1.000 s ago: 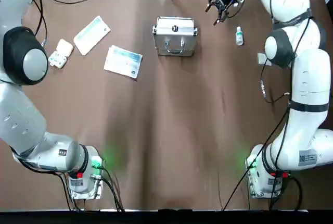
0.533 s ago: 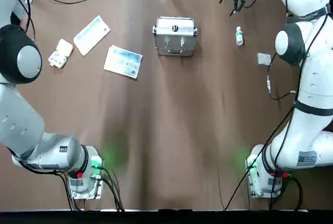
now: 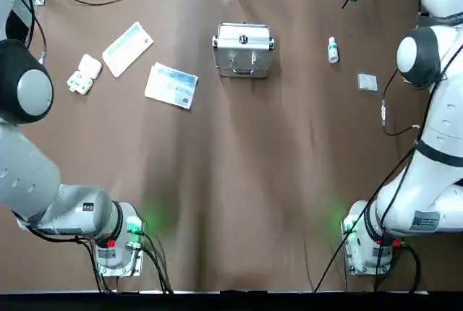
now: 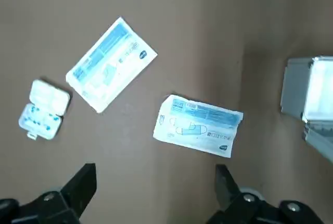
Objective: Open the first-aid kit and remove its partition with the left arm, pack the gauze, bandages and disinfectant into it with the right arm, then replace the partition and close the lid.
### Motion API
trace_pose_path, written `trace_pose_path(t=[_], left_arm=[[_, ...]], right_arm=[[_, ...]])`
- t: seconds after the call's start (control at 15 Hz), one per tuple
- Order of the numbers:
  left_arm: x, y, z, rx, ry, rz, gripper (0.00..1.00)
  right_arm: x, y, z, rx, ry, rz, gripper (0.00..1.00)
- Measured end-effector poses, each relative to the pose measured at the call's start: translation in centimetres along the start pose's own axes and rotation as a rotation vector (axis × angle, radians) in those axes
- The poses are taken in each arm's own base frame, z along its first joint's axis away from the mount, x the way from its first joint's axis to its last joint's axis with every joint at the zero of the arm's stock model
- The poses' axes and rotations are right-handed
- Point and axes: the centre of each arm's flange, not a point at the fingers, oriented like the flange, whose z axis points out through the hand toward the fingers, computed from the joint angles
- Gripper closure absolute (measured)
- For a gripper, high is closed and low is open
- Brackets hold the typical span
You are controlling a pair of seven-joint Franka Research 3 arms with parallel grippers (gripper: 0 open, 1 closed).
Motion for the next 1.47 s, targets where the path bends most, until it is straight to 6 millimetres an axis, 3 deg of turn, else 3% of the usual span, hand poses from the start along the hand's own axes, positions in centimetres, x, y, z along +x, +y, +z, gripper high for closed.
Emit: trace_pose_path(t=[0.33, 0.53, 0.87, 1.07, 1.13, 1.27, 1.47], left_arm=[[-1.9, 0.3, -3.7, 0.001, 0.063, 0.055, 0.0], [-2.1, 0.6, -3.5, 0.002, 0.057, 0.053, 0.0], [0.3, 2.2, 1.8, -0.005, -0.001, 0.077, 0.0], [1.7, 4.1, 4.6, -0.013, -0.015, 0.104, 0.0], [2.2, 5.7, 5.8, -0.018, -0.011, 0.127, 0.0], [2.4, 8.5, 7.3, -0.024, -0.019, 0.163, 0.0], [2.0, 14.9, 10.1, -0.033, -0.023, 0.188, 0.0]], right_arm=[[-0.1, 2.8, -4.1, -0.089, 0.075, -0.164, 0.01], [-0.9, 3.3, -6.3, -0.14, 0.125, -0.26, 0.01], [-4.4, 4.5, -13.3, -0.193, 0.242, -0.321, 0.01], [-7.3, 4.3, -15.7, -0.196, 0.269, -0.369, 0.01], [-8.8, 4.4, -16.5, -0.202, 0.272, -0.42, 0.01], [-9.5, 4.6, -16.0, -0.207, 0.272, -0.45, 0.01], [-8.6, 4.1, -12.8, -0.195, 0.329, -0.471, 0.01]])
